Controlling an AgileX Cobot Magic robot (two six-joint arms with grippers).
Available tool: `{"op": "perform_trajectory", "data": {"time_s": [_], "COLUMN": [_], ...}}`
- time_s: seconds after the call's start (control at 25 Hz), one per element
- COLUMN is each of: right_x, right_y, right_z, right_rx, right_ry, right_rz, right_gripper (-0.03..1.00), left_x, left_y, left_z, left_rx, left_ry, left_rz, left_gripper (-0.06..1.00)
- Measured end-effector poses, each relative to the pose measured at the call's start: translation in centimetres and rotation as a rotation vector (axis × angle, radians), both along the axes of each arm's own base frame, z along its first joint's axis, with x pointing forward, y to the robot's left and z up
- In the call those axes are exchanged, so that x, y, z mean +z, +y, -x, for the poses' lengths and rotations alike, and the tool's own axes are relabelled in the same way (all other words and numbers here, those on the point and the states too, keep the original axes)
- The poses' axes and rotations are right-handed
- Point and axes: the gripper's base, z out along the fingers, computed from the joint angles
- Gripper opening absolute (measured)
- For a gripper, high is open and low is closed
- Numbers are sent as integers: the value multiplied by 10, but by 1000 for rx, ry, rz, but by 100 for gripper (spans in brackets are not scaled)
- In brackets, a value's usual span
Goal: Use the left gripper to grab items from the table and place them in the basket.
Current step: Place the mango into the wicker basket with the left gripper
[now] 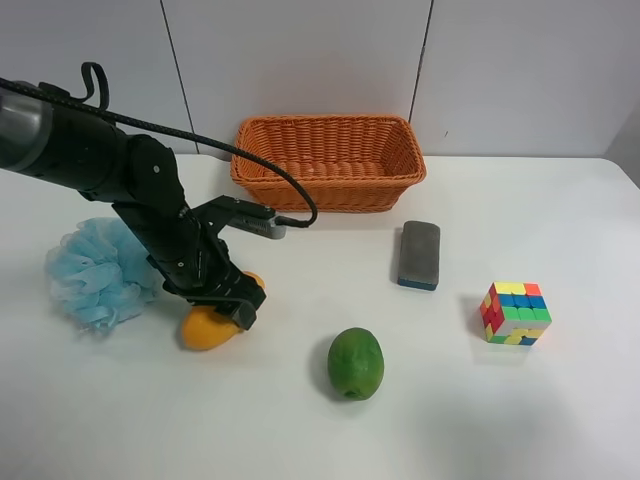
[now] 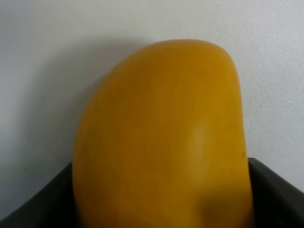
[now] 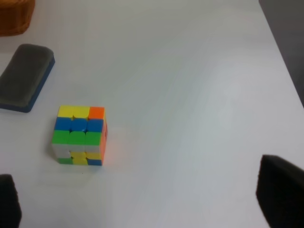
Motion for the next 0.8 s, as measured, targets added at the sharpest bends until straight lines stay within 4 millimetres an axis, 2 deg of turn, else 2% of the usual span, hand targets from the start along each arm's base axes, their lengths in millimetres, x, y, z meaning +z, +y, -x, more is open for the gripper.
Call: {"op": "perform_trajectory", "data": {"time_s": [0.04,0.12,0.32,0.44,0.52,0.64,0.8], "right_x": [0,0,0,0,0,0,0], "right_y": [0,0,0,0,0,0,0], "right_z": [0,0,0,0,0,0,0], "right_rx": [0,0,0,0,0,0,0], "right_ry": [0,0,0,0,0,0,0], "right_rz": [0,0,0,0,0,0,0], "right_gripper": [99,99,99,99,99,99,99], "left_x": [3,23,104,153,178,193,177], "left_y": [0,-2,-10,-16,-22,-34,-55], "left_z": [0,-3,-23,-42,-57,-81,-120], "left_rx": [-2,-9,-57,-101,-139,-206,-307], "left_ry": [-2,-46,-301,-481,-588,-684,-735], "left_rz": [3,28,104,116,107,85,35], "left_gripper": [62,62,62,62,62,62,62]}}
